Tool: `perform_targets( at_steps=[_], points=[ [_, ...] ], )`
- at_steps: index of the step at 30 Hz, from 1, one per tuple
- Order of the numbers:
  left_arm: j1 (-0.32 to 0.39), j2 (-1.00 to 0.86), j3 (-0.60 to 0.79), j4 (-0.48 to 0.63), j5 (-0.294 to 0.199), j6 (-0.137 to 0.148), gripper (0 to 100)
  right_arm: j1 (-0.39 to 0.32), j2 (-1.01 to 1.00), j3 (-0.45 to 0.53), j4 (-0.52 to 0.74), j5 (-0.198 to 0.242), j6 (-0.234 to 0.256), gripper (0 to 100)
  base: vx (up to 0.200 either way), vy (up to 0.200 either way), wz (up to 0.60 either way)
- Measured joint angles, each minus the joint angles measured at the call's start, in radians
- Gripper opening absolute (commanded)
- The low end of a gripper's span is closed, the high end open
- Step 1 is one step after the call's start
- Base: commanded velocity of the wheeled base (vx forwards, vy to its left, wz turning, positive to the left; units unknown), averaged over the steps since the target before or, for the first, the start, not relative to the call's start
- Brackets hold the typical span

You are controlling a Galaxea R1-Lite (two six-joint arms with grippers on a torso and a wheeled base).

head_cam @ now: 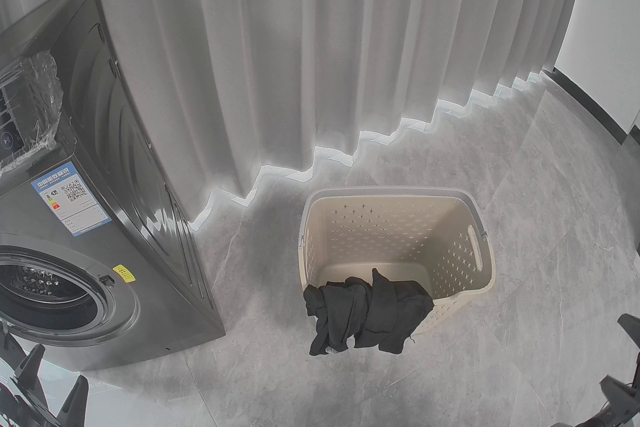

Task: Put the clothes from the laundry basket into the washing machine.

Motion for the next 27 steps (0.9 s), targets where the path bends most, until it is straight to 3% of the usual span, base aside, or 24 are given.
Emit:
perform_targets(
  at_steps=[12, 17, 24, 27],
  points=[
    [0.000, 0.000, 0.000, 0.000, 0.000, 0.000, 100, 0.007, 0.542, -0.108, -0.145, -0.011, 0.009, 100, 0.000, 0.000, 0.00],
    [0.000, 0.000, 0.000, 0.000, 0.000, 0.000, 100, 0.047, 0.794, -0.133, -0.281, -0.086, 0.014, 100, 0.000, 0.000, 0.00],
    [0.000, 0.000, 0.000, 0.000, 0.000, -0.001, 100, 0.174, 1.129, -0.163, -0.474, -0.252, 0.037, 100, 0.000, 0.000, 0.00],
    [0.000, 0.000, 0.000, 0.000, 0.000, 0.000, 100, 0.221, 1.258, -0.181, -0.560, -0.303, 0.046, 100, 0.000, 0.000, 0.00]
  ],
)
